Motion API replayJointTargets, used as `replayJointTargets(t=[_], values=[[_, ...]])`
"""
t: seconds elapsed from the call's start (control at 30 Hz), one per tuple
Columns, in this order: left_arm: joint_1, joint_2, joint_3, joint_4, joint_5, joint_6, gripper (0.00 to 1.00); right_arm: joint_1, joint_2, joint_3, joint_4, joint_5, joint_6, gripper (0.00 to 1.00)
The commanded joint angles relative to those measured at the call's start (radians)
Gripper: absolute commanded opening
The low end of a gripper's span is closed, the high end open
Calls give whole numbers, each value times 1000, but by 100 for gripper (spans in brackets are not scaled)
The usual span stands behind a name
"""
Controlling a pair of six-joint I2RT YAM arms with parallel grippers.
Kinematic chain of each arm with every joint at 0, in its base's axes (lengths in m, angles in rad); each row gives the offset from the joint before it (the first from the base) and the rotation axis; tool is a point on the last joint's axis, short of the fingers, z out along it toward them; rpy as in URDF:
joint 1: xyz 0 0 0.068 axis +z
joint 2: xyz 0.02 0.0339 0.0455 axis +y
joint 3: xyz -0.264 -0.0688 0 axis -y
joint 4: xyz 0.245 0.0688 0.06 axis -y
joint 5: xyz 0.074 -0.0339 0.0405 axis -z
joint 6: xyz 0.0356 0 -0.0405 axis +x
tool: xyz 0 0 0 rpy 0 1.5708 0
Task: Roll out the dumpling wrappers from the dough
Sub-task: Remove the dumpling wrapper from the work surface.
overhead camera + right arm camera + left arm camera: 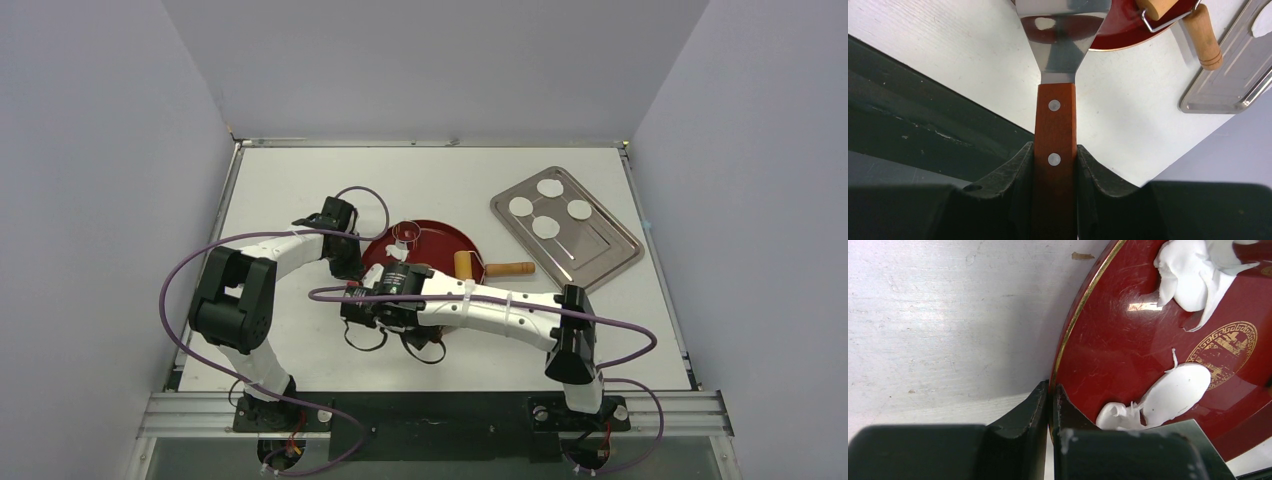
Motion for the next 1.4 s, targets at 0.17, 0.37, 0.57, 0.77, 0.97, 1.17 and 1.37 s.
replayJointTargets(t=[0.17,0.37,0.57,0.77,0.97,1.17,1.37], values=[[-4,-9,-8,19,23,-16,0,-21,26,90,97,47,-71,0],[-4,-13,-8,18,21,-15,0,-37,66,138,94,47,-93,0],[0,-14,-11,21,20,-16,0,-46,47,155,77,66,-89,0],[0,-12,-10,19,24,-16,0,-83,37,158,78,72,-74,0],[2,-11,-7,24,22,-20,0,-135,44,175,84,94,-77,0],[9,-23,-6,32,35,-20,0,-176,40,195,120,85,-87,0],[35,-22,-1,42,43,-14,0,-195,12,217,113,103,-77,0]])
